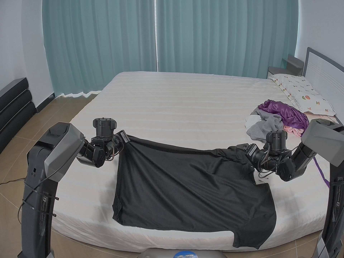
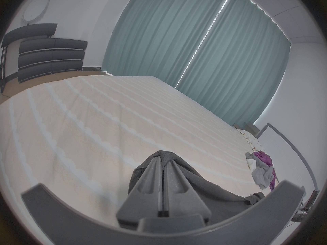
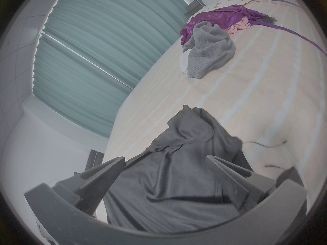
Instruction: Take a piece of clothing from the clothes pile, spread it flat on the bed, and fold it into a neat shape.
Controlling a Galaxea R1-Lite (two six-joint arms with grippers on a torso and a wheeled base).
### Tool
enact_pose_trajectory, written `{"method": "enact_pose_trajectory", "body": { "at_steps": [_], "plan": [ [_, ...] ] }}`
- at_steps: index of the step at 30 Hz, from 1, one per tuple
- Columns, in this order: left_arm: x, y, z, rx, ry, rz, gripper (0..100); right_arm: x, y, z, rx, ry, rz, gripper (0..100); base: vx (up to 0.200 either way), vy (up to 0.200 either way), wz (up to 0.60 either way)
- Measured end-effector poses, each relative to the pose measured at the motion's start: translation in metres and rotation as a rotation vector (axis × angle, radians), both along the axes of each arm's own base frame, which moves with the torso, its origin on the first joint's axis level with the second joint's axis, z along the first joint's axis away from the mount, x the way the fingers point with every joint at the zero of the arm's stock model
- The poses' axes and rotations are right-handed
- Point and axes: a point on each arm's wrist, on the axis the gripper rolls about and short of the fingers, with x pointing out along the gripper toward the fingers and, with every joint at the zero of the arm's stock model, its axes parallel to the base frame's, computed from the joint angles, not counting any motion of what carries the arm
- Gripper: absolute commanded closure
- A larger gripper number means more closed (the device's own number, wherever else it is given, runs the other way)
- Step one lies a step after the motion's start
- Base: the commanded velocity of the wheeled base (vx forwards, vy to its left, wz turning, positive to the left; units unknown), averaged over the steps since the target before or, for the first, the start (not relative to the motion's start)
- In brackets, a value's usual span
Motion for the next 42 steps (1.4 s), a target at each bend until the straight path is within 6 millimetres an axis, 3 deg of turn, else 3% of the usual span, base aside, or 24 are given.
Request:
{"method": "enact_pose_trajectory", "body": {
  "at_steps": [9, 24, 35, 42],
  "plan": [
    [0.0, 0.005, -0.003, 0.03, 0.015, 0.023, 100, 0.046, 0.01, -0.015, -0.032, 0.12, 0.009, 0, 0.0, 0.0, 0.0],
    [-0.003, 0.002, -0.018, 0.042, 0.054, 0.021, 100, 0.098, 0.035, -0.022, -0.055, 0.176, 0.011, 0, 0.0, 0.0, 0.0],
    [-0.004, 0.002, -0.021, 0.05, 0.061, 0.042, 100, 0.138, 0.039, -0.013, -0.092, -0.068, -0.149, 0, 0.0, 0.0, 0.0],
    [-0.005, 0.002, -0.024, 0.054, 0.069, 0.048, 100, 0.152, 0.021, -0.001, -0.096, -0.325, -0.228, 0, 0.0, 0.0, 0.0]
  ]
}}
